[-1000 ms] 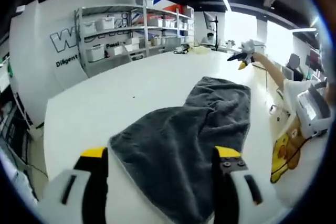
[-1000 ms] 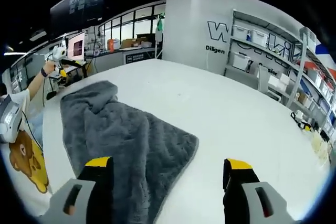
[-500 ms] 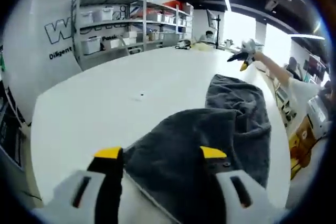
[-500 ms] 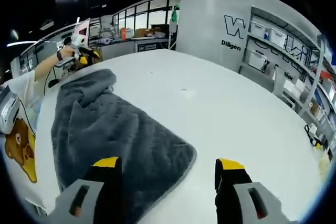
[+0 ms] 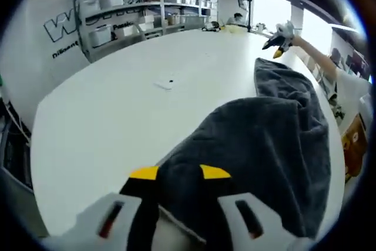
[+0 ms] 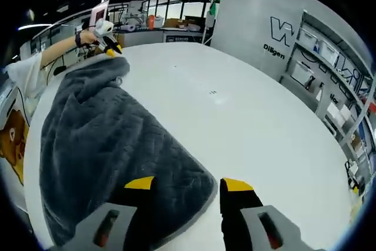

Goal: Fold the towel on the table until its edges align and the towel forms a compact rectangular stack.

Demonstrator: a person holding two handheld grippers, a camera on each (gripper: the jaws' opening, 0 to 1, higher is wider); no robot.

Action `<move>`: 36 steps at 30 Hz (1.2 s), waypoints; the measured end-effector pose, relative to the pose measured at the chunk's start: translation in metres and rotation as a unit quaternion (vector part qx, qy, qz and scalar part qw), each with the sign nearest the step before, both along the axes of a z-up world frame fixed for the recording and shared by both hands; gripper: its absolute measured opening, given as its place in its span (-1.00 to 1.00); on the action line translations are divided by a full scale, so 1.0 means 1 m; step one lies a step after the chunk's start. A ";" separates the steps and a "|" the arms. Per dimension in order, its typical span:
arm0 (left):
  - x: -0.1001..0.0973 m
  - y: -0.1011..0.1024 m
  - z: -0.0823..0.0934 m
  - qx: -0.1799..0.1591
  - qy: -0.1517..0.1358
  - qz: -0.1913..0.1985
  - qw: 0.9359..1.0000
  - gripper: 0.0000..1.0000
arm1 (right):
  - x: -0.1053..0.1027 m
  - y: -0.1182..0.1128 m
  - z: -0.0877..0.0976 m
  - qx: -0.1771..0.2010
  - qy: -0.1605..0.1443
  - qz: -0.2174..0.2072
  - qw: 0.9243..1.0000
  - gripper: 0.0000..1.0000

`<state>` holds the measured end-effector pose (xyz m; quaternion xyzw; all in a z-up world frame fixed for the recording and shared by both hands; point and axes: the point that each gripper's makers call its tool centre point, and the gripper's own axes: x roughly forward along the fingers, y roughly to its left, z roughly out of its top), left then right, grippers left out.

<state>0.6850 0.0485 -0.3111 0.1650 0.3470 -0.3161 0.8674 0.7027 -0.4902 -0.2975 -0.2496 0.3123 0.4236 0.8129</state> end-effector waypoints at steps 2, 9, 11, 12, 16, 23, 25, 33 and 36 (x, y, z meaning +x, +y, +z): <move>-0.001 0.002 -0.005 0.012 0.007 -0.002 1.000 -0.51 | -0.001 0.000 -0.002 -0.002 0.001 0.002 1.000 -0.15; 0.003 0.007 -0.013 0.017 0.019 0.010 1.000 -0.58 | 0.001 -0.001 -0.013 -0.018 0.009 0.008 1.000 -0.15; 0.002 0.008 -0.019 0.025 0.026 0.008 0.999 -0.59 | 0.002 -0.003 -0.020 -0.030 0.015 0.010 0.999 -0.18; 0.004 0.010 -0.022 0.026 0.030 0.012 0.999 -0.60 | 0.003 -0.004 -0.022 -0.034 0.015 0.011 0.999 -0.19; 0.006 0.009 -0.023 0.019 0.030 0.020 0.999 -0.63 | 0.003 -0.004 -0.029 -0.039 0.020 0.010 0.999 -0.26; 0.006 0.007 -0.023 0.031 0.029 0.018 0.999 -0.67 | 0.014 0.002 -0.035 -0.036 0.024 0.002 0.999 -0.32; 0.006 0.007 -0.024 0.032 0.030 0.018 0.999 -0.68 | 0.016 0.005 -0.038 -0.031 0.032 -0.004 0.999 -0.32; 0.004 0.005 -0.025 0.027 0.032 0.022 0.999 -0.79 | 0.025 0.004 -0.042 0.014 0.066 -0.052 0.996 -0.53; 0.004 0.002 -0.025 0.037 0.027 0.018 0.999 -0.86 | 0.028 0.001 -0.043 0.015 0.060 -0.064 0.996 -0.74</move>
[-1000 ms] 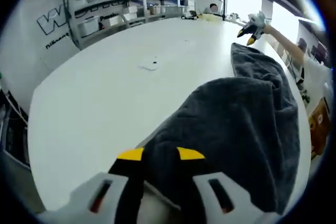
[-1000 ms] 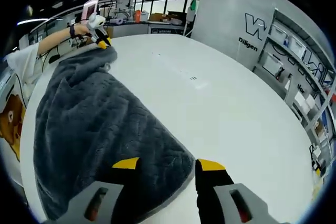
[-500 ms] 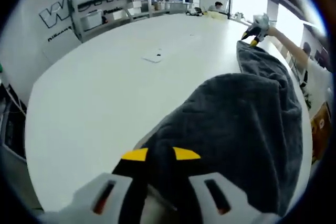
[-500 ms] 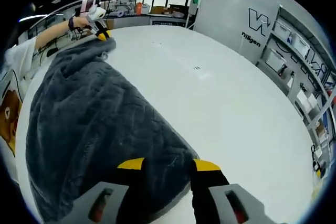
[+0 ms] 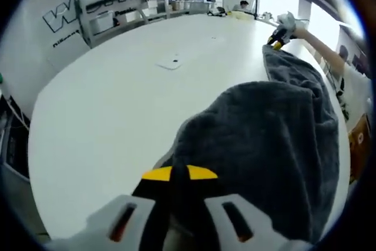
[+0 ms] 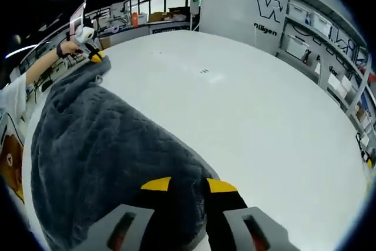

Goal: Fold the towel on the table until its edges align and the towel forms a compact rectangular stack.

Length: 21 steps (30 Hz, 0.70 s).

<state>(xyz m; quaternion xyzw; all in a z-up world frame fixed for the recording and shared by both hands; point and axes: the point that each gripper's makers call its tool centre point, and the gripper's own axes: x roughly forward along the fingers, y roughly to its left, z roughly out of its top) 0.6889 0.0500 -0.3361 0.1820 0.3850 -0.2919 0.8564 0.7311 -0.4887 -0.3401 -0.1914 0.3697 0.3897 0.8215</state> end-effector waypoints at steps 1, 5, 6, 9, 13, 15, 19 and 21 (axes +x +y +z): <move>0.000 0.000 0.000 0.004 -0.001 0.000 1.000 -0.88 | 0.000 0.000 0.000 -0.002 -0.002 0.001 1.000 -0.80; 0.001 0.001 0.000 0.014 -0.004 0.001 1.000 -0.89 | 0.000 -0.002 -0.001 -0.024 -0.013 -0.002 1.000 -0.88; 0.000 0.001 0.000 0.017 -0.005 0.002 1.000 -0.90 | 0.000 -0.004 -0.001 -0.032 -0.016 -0.002 0.999 -0.88; -0.003 0.002 0.000 0.027 -0.009 0.005 1.000 -0.90 | 0.002 -0.014 -0.001 -0.063 -0.024 -0.009 0.998 -0.89; -0.003 0.015 0.000 0.060 -0.014 0.011 0.998 -0.91 | 0.006 -0.035 0.000 -0.114 -0.042 -0.025 0.992 -0.89; -0.004 0.025 0.001 0.082 -0.016 0.018 0.996 -0.91 | 0.007 -0.048 -0.001 -0.146 -0.053 -0.035 0.987 -0.89; -0.008 0.047 0.002 0.123 -0.016 0.032 0.992 -0.91 | 0.007 -0.064 -0.001 -0.171 -0.061 -0.052 0.982 -0.89; -0.011 0.049 0.003 0.119 -0.015 0.034 0.992 -0.91 | 0.008 -0.063 0.002 -0.151 -0.066 -0.065 0.984 -0.89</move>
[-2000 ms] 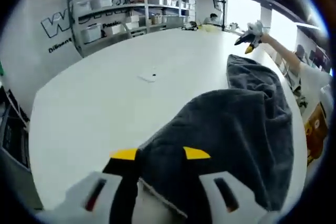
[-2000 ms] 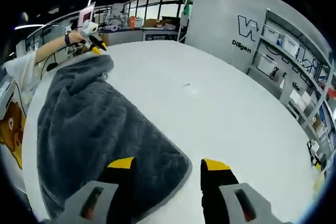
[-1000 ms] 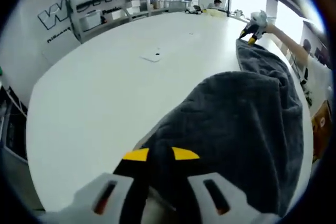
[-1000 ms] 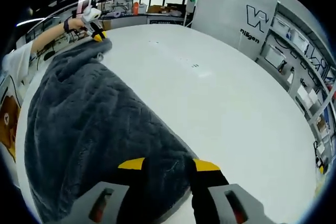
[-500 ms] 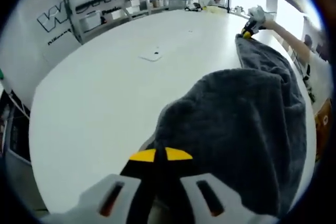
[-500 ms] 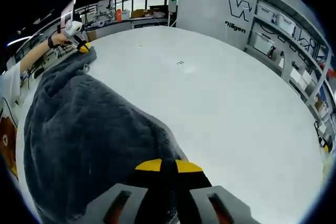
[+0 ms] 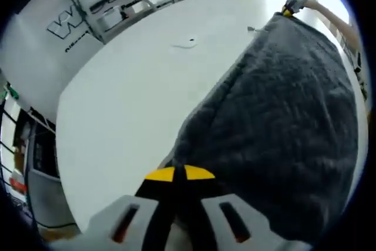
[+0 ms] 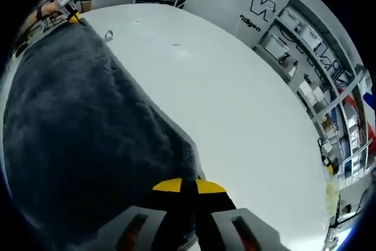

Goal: Fold the towel on the table until its edges align and the towel forms a compact rectangular stack.

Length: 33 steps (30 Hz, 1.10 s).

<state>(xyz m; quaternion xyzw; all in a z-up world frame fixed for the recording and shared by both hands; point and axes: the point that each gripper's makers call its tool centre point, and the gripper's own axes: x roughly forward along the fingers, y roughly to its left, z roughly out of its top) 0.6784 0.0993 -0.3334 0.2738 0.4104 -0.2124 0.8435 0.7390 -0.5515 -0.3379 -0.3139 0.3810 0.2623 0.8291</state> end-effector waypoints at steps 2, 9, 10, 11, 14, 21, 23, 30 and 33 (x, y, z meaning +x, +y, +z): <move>-0.001 0.000 0.000 0.001 -0.002 0.002 1.000 -0.91 | 0.000 0.000 0.000 0.001 -0.001 -0.003 1.000 -0.89; 0.000 0.001 0.000 0.016 -0.006 -0.001 1.000 -0.91 | 0.000 0.001 -0.001 -0.009 -0.004 0.000 1.000 -0.89; 0.000 0.000 0.000 0.018 -0.005 -0.001 1.000 -0.91 | 0.000 0.001 0.000 -0.009 -0.004 0.000 1.000 -0.89; 0.001 0.001 0.000 0.020 -0.004 0.000 1.000 -0.91 | 0.001 0.000 0.000 -0.009 -0.005 -0.001 1.000 -0.89; 0.001 0.001 0.000 0.019 -0.004 0.002 1.000 -0.90 | 0.001 -0.001 -0.001 -0.005 -0.005 -0.002 1.000 -0.89; 0.002 0.001 0.000 0.011 -0.010 0.007 1.000 -0.87 | -0.001 0.000 -0.001 0.008 -0.007 -0.006 1.000 -0.86; 0.002 0.001 0.001 0.005 -0.013 0.009 1.000 -0.83 | 0.000 0.000 0.000 0.009 -0.009 -0.005 1.000 -0.80; -0.001 0.005 0.006 -0.012 -0.028 0.020 0.999 -0.61 | -0.001 -0.007 0.008 0.015 -0.023 -0.011 1.000 -0.56; -0.004 0.006 0.009 -0.024 -0.036 0.025 0.999 -0.47 | -0.003 -0.008 0.017 0.033 -0.036 -0.016 0.999 -0.52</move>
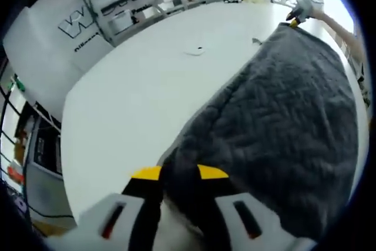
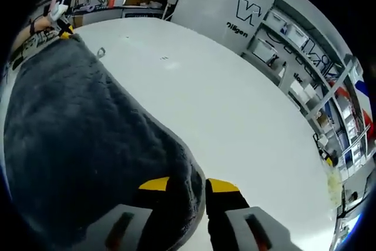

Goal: Fold the towel on the table until its edges align and the towel forms a compact rectangular stack.

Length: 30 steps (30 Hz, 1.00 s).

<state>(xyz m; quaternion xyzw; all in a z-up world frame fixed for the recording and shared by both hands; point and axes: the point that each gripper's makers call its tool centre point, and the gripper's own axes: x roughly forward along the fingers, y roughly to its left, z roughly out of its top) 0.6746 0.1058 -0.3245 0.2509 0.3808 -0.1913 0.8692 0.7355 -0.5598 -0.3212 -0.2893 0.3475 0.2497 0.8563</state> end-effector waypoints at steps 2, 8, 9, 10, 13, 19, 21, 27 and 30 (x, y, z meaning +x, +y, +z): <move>-0.002 0.002 0.001 0.000 -0.003 0.001 1.000 -0.37 | -0.003 -0.001 0.005 0.010 -0.005 0.000 1.000 -0.48; -0.008 0.004 0.027 -0.048 -0.057 0.014 0.997 -0.24 | -0.018 0.002 0.027 0.063 -0.028 0.002 0.998 -0.38; -0.011 0.004 0.032 -0.055 -0.067 0.015 0.996 -0.21 | -0.021 0.004 0.031 0.075 -0.036 0.002 0.997 -0.36; -0.013 0.002 0.036 -0.067 -0.076 0.011 0.995 -0.17 | -0.024 0.004 0.034 0.083 -0.039 0.003 0.996 -0.32; -0.027 -0.007 0.044 -0.101 -0.090 0.008 0.991 -0.05 | -0.036 0.004 0.040 0.101 -0.043 0.006 0.994 -0.20; -0.065 -0.025 0.051 -0.117 -0.103 -0.016 0.988 0.19 | -0.074 0.007 0.045 0.108 -0.056 0.028 0.992 0.19; -0.079 -0.032 0.054 -0.126 -0.110 -0.025 0.986 0.28 | -0.086 0.009 0.045 0.108 -0.058 0.037 0.992 0.26; -0.122 -0.050 0.067 -0.150 -0.133 -0.044 0.979 0.43 | -0.132 0.023 0.057 0.131 -0.076 0.069 0.986 0.41; -0.143 -0.057 0.072 -0.163 -0.149 -0.049 0.974 0.51 | -0.150 0.026 0.063 0.149 -0.081 0.074 0.983 0.46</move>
